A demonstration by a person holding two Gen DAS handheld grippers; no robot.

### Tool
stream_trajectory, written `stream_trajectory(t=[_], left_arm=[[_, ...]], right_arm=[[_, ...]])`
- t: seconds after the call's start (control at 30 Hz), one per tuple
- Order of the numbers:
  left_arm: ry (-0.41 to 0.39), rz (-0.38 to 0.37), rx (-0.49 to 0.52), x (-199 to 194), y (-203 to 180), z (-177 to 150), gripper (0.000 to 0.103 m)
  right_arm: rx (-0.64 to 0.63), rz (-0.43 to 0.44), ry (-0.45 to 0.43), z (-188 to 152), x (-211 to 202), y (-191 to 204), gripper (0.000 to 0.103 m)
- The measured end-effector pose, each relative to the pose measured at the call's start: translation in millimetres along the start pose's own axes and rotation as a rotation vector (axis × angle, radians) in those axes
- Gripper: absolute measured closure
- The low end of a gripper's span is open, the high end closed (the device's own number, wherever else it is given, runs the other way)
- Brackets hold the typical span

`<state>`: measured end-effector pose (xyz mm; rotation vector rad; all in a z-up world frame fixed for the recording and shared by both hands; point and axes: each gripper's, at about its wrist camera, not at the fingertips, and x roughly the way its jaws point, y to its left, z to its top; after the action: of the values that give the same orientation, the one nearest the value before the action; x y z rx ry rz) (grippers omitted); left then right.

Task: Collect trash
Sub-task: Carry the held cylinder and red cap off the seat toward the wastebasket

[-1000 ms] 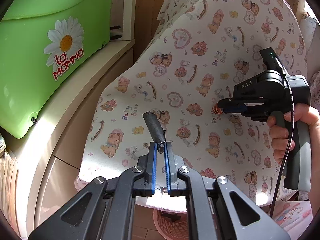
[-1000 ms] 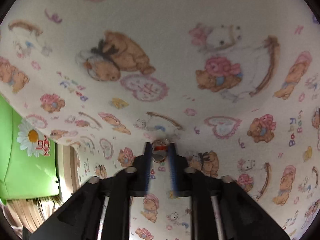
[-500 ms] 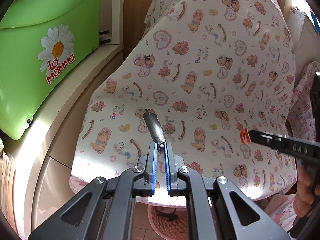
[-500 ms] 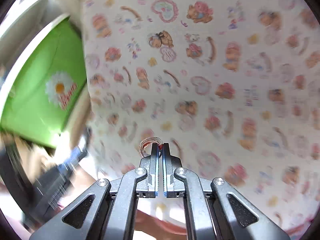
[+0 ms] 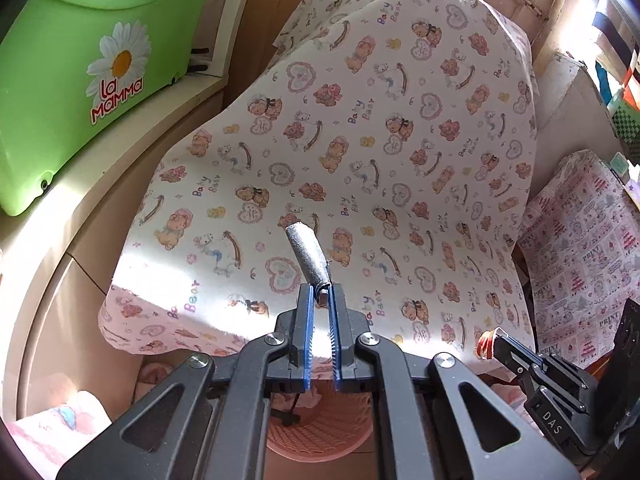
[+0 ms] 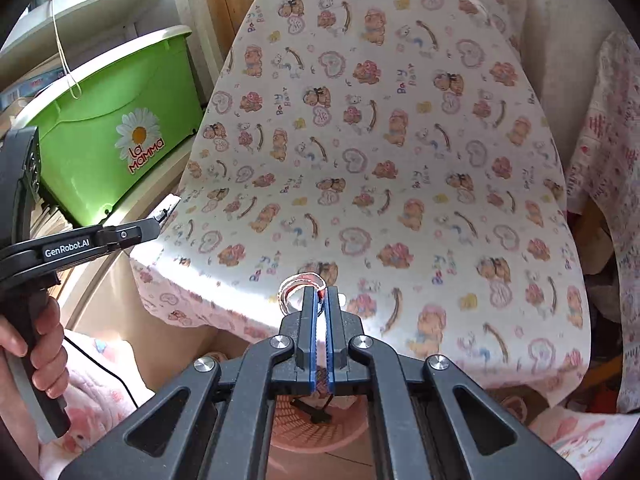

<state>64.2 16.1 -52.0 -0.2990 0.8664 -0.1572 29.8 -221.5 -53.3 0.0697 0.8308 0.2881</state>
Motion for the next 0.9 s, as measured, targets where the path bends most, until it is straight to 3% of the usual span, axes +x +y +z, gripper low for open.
stream_trajectory(t=[0.2,0.3,0.47,0.63,0.77,0.9], left_arm=[[-0.030,0.009,-0.001,-15.0,-8.3,-30.0,0.096],[-0.035,0.034,0.059,-17.1,-19.7,-42.0,0.096],[0.076,-0.020,0.011,0.7,-14.1,-61.9,0.096],[0.207,-0.026,-0.057,25.6,-3.1,-75.8,0.096],[0.256,-0.054,-0.111,33.8,1.7,-84.8,0.096],[0.291,-0.054,-0.094,39.3,-1.8,-90.5,0.096]], right_arm=[[-0.025,-0.002,-0.021,-26.0,-17.8,6.8,0.099],[-0.017,0.015,-0.005,-38.3,-17.2,11.0,0.099],[-0.010,-0.007,0.028,-47.8,-7.6,13.4,0.099],[-0.062,-0.049,0.025,-55.2,1.2,20.5,0.099],[-0.085,-0.081,0.052,-63.5,15.2,25.4,0.099],[-0.021,-0.093,0.061,-74.0,31.4,19.3,0.099]])
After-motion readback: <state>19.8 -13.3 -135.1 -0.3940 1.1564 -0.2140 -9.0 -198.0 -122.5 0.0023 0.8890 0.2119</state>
